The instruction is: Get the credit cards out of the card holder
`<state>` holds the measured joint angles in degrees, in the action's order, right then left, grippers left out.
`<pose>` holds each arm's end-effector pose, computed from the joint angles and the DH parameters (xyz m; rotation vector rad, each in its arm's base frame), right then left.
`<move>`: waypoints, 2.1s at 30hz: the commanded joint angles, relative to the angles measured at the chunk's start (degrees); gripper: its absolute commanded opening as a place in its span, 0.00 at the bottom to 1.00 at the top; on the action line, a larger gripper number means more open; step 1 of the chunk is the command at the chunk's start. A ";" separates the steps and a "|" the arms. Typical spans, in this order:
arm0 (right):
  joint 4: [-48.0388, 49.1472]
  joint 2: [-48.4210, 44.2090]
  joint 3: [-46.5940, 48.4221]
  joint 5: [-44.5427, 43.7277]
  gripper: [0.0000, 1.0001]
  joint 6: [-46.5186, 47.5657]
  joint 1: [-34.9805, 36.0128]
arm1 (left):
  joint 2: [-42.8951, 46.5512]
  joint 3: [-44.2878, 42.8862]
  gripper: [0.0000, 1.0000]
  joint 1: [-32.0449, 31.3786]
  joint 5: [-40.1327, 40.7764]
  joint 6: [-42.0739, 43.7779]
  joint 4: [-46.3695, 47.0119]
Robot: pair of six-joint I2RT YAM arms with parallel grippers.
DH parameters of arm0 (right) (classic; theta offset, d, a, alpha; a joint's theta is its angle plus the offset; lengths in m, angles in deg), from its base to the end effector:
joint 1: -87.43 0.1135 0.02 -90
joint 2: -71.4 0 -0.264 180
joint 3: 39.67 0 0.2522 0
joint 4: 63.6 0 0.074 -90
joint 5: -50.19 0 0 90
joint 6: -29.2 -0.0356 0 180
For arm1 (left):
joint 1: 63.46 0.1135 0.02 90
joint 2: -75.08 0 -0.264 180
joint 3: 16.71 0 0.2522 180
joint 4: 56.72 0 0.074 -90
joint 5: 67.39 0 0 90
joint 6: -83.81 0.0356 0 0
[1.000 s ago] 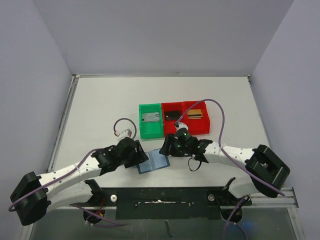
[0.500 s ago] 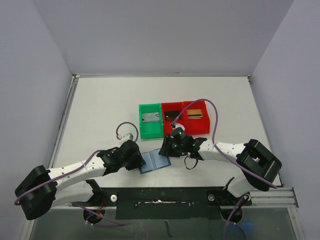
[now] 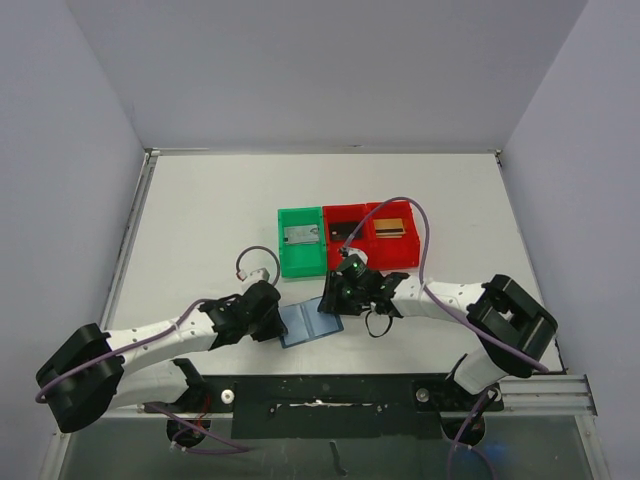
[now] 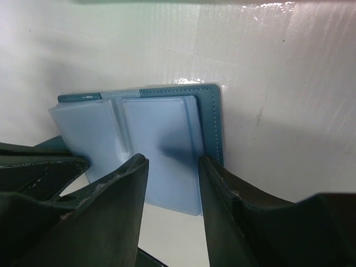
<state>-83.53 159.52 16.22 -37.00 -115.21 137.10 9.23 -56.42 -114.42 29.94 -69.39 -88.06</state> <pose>0.1876 0.2236 0.1563 0.0880 2.6693 0.7621 0.1277 -0.1503 0.1511 -0.3347 2.6527 -0.5614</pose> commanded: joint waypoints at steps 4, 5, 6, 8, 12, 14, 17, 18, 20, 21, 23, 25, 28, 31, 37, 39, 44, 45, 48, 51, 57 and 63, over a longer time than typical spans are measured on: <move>-3.34 -3.00 2.87 -3.51 0.43 1.41 0.50 | -0.82 -1.65 0.09 -0.41 -0.33 2.64 1.54; -3.46 -2.78 2.87 -3.57 0.43 1.41 0.45 | -0.78 -1.64 0.09 -0.42 -0.35 2.71 1.63; -3.50 -2.51 2.87 -3.40 0.43 1.46 0.51 | -0.71 -1.64 0.08 -0.37 -0.31 2.73 1.59; -3.07 -1.76 2.65 -2.77 0.43 1.34 0.59 | -0.61 -1.64 0.08 -0.37 -0.34 2.86 1.63; -1.72 -0.09 2.82 -0.89 0.40 1.59 0.91 | -0.65 -1.56 0.08 -0.37 -0.63 3.06 1.97; -1.12 0.99 3.22 0.03 0.36 1.71 1.47 | -0.68 -1.43 0.08 -0.39 -1.09 3.39 2.71; 0.29 2.74 3.97 2.14 0.32 2.03 2.10 | -1.09 -1.34 0.07 -0.40 -2.17 4.18 3.91; 0.73 3.35 4.05 3.05 0.32 1.91 2.18 | -1.32 -1.30 0.07 -0.39 -2.49 4.34 4.24; 1.69 4.14 4.23 4.35 0.25 1.61 2.25 | -1.90 -1.46 0.06 -0.37 -2.93 4.77 4.62; 2.53 4.12 4.04 4.85 0.23 1.48 2.23 | -2.18 -1.59 0.05 -0.37 -3.10 4.95 4.66; 4.65 3.69 3.36 6.49 0.21 1.14 2.22 | -2.72 -1.72 0.05 -0.37 -3.43 5.23 4.66; 7.11 3.31 2.91 8.20 0.20 0.91 2.12 | -3.14 -1.69 0.04 -0.37 -3.61 5.34 4.82; 7.08 3.29 3.30 8.59 0.19 0.76 2.05 | -3.41 -1.77 0.04 -0.37 -3.76 5.42 4.97; 2.85 2.53 4.93 5.32 0.28 1.77 2.11 | -3.35 -2.11 0.03 -0.41 -3.61 5.84 4.40; -6.32 -0.41 7.87 -3.27 0.49 3.94 2.11 | -2.80 -2.74 0.02 -0.37 -2.80 6.61 3.03; -8.02 -1.09 8.33 -4.66 0.53 4.49 2.08 | -2.82 -2.83 0.02 -0.37 -2.74 6.89 2.91; -9.91 0.14 9.13 -5.62 0.58 5.36 2.24 | -3.04 -3.14 0.02 -0.37 -2.91 7.55 2.95; -9.99 0.71 9.19 -5.51 0.58 5.35 2.30 | -3.06 -3.21 0.02 -0.39 -2.97 7.65 2.96; -9.92 2.60 9.34 -4.56 0.58 5.22 2.45 | -3.07 -3.29 0.02 -0.38 -3.18 7.81 3.08; -9.13 4.62 9.46 -3.36 0.56 5.32 2.91 | -3.15 -3.22 0.02 -0.37 -3.44 7.91 3.43; -7.58 7.59 10.03 -0.35 0.47 5.01 3.98 | -3.63 -3.38 0.02 -0.42 -3.92 8.51 3.87; -0.17 5.96 7.73 4.72 0.31 4.00 4.11 | -3.81 -3.53 0.02 -0.37 -3.99 8.68 3.96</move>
<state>-89.91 165.70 24.70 -37.00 -110.51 140.09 5.95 -57.84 -114.42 26.80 -61.83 -85.66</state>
